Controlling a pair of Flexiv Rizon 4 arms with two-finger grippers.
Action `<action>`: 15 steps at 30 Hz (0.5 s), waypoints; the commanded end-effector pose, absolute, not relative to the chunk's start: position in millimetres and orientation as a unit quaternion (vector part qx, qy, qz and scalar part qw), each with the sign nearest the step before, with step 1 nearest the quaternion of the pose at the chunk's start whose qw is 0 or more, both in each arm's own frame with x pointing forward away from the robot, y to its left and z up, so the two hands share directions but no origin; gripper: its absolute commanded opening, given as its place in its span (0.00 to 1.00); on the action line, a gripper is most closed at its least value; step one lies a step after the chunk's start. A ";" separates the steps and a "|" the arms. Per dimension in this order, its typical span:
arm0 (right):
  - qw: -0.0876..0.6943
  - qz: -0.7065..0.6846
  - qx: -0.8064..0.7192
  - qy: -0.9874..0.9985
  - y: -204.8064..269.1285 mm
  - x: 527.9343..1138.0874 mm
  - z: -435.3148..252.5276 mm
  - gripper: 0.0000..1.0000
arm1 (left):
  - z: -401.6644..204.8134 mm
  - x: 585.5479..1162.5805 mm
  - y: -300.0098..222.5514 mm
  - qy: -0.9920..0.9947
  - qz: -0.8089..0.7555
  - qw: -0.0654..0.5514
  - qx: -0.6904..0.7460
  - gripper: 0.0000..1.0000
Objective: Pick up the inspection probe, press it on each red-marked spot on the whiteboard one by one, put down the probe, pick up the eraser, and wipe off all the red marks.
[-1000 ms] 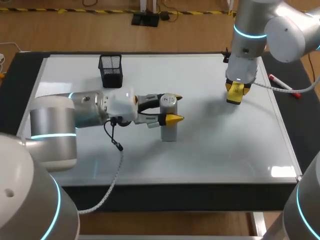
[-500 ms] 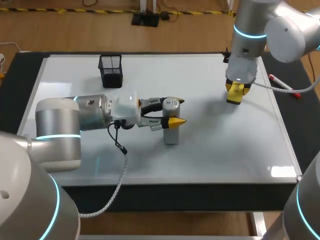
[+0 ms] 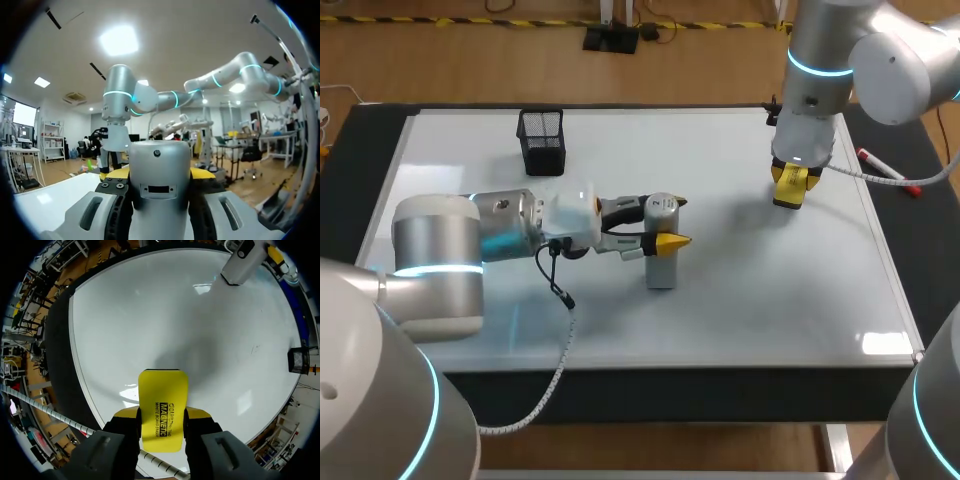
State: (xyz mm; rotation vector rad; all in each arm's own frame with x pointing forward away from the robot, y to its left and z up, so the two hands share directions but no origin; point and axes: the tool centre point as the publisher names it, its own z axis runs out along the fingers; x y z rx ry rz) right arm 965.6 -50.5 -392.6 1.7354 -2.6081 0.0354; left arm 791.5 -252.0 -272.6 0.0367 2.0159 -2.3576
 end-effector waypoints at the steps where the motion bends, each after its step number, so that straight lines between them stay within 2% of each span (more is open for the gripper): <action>1: 0.005 0.013 0.554 -0.832 -51.0 965.8 -391.9 0.00 | -277.8 792.6 -251.6 0.649 -0.760 0.017 0.012 0.00; 15: 0.005 0.013 0.554 -0.832 -51.0 965.8 -391.9 0.00 | -254.9 791.3 -241.1 0.646 -0.762 0.027 0.009 0.00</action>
